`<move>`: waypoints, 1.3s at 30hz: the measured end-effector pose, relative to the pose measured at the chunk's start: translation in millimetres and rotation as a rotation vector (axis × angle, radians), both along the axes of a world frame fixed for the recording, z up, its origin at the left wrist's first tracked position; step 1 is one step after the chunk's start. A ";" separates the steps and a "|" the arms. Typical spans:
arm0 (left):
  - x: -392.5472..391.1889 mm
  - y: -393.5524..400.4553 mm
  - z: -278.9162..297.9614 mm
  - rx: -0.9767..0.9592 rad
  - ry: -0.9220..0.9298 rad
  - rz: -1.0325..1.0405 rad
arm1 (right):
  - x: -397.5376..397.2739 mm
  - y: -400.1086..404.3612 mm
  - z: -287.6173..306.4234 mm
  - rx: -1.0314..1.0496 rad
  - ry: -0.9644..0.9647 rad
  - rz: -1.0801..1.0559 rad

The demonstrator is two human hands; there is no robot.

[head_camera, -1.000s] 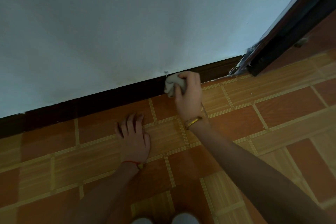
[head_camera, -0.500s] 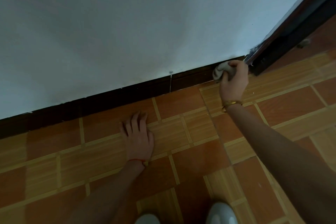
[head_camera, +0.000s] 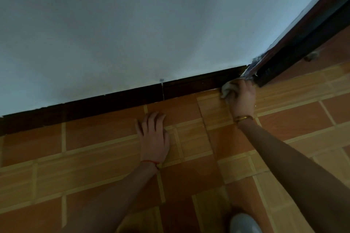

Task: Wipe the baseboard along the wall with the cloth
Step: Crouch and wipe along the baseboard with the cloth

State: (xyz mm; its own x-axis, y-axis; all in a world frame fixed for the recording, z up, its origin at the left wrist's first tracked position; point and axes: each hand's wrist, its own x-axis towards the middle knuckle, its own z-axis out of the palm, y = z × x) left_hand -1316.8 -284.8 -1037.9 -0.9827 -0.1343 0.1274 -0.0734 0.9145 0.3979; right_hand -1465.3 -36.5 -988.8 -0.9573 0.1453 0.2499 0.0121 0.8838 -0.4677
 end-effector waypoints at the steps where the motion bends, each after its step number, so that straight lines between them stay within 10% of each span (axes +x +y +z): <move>1: -0.8 2.4 -0.3 -0.008 0.004 0.011 | -6.5 16.8 0.6 0.017 -0.025 -0.057; 16: 12.2 13.8 19.6 -0.057 -0.145 0.037 | 20.2 -42.1 -11.3 -0.091 -0.078 0.403; 24: 25.4 25.7 38.8 -0.049 -0.328 0.090 | -1.4 23.9 -3.4 -0.047 -0.128 0.139; 39: 34.5 33.3 36.1 -0.098 -0.367 -0.002 | 31.1 -16.7 -4.4 -0.085 -0.204 0.498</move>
